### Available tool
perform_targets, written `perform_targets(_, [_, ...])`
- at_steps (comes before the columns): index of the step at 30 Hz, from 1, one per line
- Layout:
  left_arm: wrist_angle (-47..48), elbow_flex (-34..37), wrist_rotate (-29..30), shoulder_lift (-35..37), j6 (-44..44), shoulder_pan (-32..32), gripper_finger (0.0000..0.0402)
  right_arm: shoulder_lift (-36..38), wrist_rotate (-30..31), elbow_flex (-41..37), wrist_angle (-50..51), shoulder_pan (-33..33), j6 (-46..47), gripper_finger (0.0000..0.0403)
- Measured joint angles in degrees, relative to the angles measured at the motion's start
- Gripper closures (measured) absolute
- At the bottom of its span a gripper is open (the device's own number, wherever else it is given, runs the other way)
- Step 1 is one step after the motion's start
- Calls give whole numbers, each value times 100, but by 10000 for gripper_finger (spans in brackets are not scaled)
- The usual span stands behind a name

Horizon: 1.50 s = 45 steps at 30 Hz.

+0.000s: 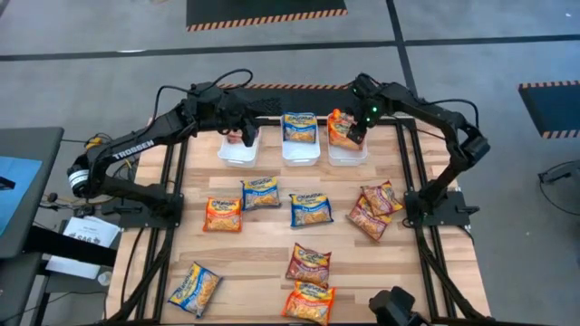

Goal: Sort Maruchan noodles
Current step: Put the top right orange noodle pack into the top right white bin, then put the top right red noodle pack into the top left white bin

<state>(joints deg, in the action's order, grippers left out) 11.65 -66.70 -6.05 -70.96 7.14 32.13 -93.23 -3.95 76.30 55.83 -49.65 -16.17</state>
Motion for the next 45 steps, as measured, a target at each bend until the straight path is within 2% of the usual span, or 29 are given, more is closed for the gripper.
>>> perform_targets(8, [213,0,159,494,-123,16,269,0,-356,826,1863,108,679,173])
perform_targets(14, [320,0,556,914,-201,17,269,273,-646,818,2840,471,1199,172])
perform_targets(17, [427,0,660,1066,-275,18,269,603,-662,635,2883,819,1736,172])
perform_targets(25, [1179,0,576,1220,-324,16,269,1690,-515,172,2767,2265,4090,172])
perform_targets(28, [1499,0,419,1218,-315,16,269,1957,-308,-111,2795,2842,4945,172])
perform_targets(34, [1864,0,137,1196,-305,16,269,2185,-332,-677,2915,3821,6126,172])
perform_targets(37, [1925,0,29,1196,-345,16,269,2184,-278,-950,2966,4220,6416,172])
perform_targets(45, [2262,0,-119,1196,-362,14,269,2168,-212,-1933,2835,5120,6239,172])
